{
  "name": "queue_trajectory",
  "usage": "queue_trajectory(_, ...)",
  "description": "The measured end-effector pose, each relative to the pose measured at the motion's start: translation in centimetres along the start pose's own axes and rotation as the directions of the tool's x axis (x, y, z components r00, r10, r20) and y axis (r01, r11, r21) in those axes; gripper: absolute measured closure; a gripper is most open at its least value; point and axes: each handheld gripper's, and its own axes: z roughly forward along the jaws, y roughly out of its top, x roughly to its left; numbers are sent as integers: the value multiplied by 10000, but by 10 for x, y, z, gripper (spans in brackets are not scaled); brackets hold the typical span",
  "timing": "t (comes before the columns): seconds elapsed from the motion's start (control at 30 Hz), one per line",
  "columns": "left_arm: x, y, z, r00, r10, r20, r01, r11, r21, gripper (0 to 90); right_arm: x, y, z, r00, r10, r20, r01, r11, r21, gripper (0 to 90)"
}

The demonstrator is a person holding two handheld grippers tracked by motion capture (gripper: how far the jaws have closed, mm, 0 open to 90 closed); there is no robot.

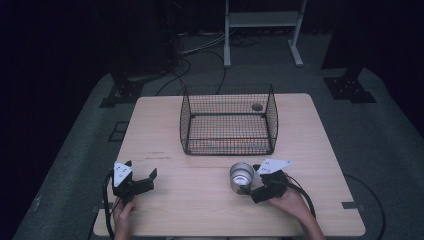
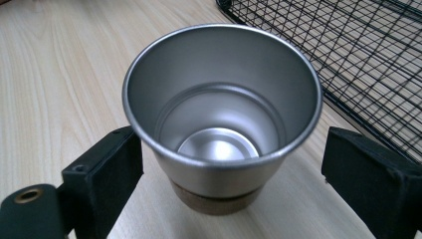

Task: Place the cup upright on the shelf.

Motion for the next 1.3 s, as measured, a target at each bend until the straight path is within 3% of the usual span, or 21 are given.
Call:
queue_trajectory(0.67, 0, 0, 0, 10000, -18, -2, 18, 10000, -14, 0, 3, 9, 18, 9996, -148, -222, 146, 9999, -77, 115)
queue_trajectory(1.3, 0, 0, 0, 10000, -45, 0, 45, 10000, -21, 0, 5, 13, 19, 9992, -263, -286, 261, 9996, -66, 178)
